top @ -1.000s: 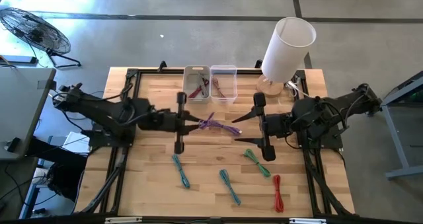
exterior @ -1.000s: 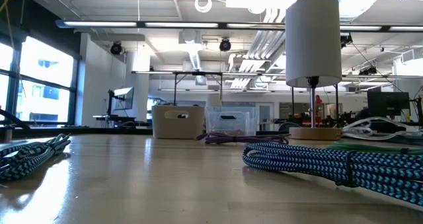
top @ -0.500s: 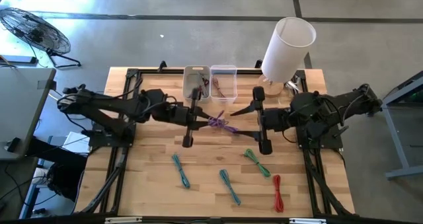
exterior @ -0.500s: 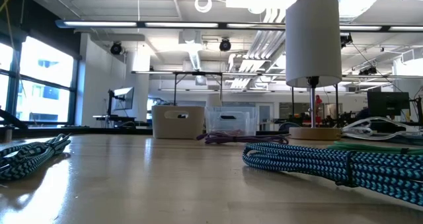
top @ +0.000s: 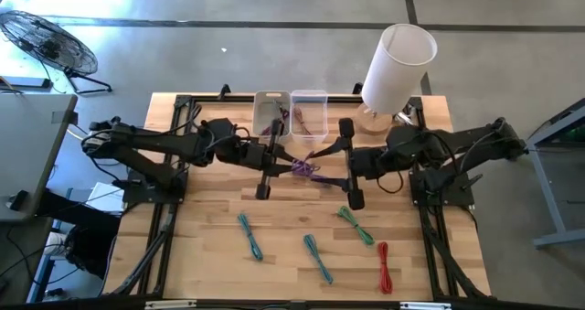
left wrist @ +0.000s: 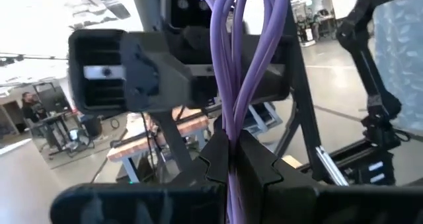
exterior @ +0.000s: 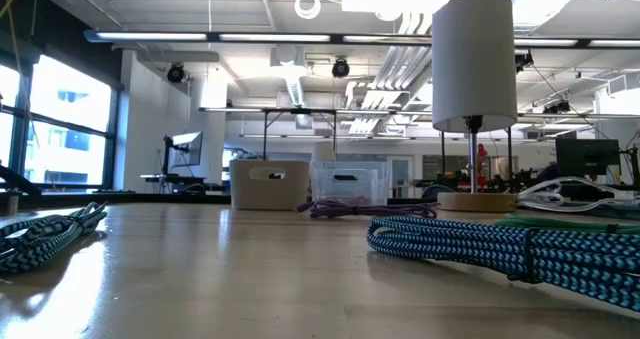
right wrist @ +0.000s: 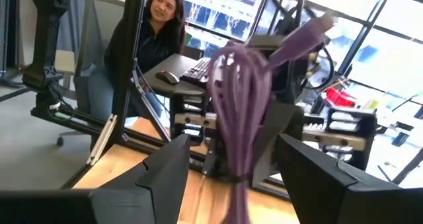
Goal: Pick & Place USB Port
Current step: Put the bottom violet USB cable into the transparent bin
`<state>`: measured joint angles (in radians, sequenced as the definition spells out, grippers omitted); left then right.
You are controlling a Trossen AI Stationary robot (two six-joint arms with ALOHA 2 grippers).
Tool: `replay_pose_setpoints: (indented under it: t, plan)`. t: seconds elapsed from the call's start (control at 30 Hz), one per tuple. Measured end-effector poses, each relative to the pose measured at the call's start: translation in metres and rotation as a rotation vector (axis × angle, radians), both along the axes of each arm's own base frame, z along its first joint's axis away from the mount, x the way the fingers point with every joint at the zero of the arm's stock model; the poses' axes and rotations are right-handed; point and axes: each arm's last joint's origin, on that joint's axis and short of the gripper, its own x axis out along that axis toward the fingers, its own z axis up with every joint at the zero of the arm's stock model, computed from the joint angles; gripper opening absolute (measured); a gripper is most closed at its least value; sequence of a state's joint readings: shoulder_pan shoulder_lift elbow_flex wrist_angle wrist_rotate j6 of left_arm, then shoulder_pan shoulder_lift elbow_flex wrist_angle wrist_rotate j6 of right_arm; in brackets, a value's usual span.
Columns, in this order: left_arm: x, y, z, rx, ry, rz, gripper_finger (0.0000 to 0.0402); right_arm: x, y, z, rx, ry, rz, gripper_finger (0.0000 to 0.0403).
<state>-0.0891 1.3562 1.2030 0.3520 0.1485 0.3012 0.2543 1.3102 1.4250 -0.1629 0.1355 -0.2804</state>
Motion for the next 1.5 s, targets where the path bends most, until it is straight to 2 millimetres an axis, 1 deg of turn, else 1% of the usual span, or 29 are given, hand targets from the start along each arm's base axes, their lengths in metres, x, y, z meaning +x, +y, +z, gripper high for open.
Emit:
replay_pose_setpoints:
  t: [0.13, 0.37, 0.5, 0.8, 0.87, 0.97, 1.2, 1.27, 1.5]
  plan:
    - [0.002, 0.002, -0.002, 0.002, 0.002, -0.006, 0.0005, 0.000, 0.000, 0.001, -0.013, -0.013, 0.000, 0.0211]
    - [0.003, 0.007, -0.002, 0.006, 0.003, -0.003, 0.0005, 0.002, -0.008, 0.000, -0.014, -0.005, -0.027, 0.0209]
    - [0.003, 0.009, -0.002, 0.006, 0.000, -0.013, 0.0005, 0.002, -0.010, 0.000, -0.008, -0.004, -0.002, 0.0209]
    - [0.014, 0.015, -0.009, -0.004, 0.000, -0.025, 0.0005, 0.002, -0.010, 0.000, -0.010, 0.002, -0.002, 0.0209]
    - [0.017, 0.016, -0.010, 0.001, -0.024, -0.042, 0.0005, 0.002, -0.011, 0.000, -0.011, 0.004, -0.005, 0.0208]
    - [0.018, 0.016, -0.009, -0.013, -0.036, -0.070, 0.0005, 0.003, -0.012, -0.001, -0.011, 0.012, -0.008, 0.0209]
    - [0.022, 0.016, -0.013, -0.010, -0.029, -0.074, 0.0005, 0.003, -0.013, -0.002, -0.016, 0.020, -0.013, 0.0208]
    - [0.022, 0.019, -0.013, -0.007, -0.034, -0.068, 0.0005, 0.003, -0.013, -0.002, -0.016, 0.018, -0.013, 0.0208]
    - [0.023, 0.022, -0.014, -0.009, -0.025, -0.077, 0.0005, 0.004, -0.020, -0.002, -0.010, 0.022, -0.031, 0.0207]
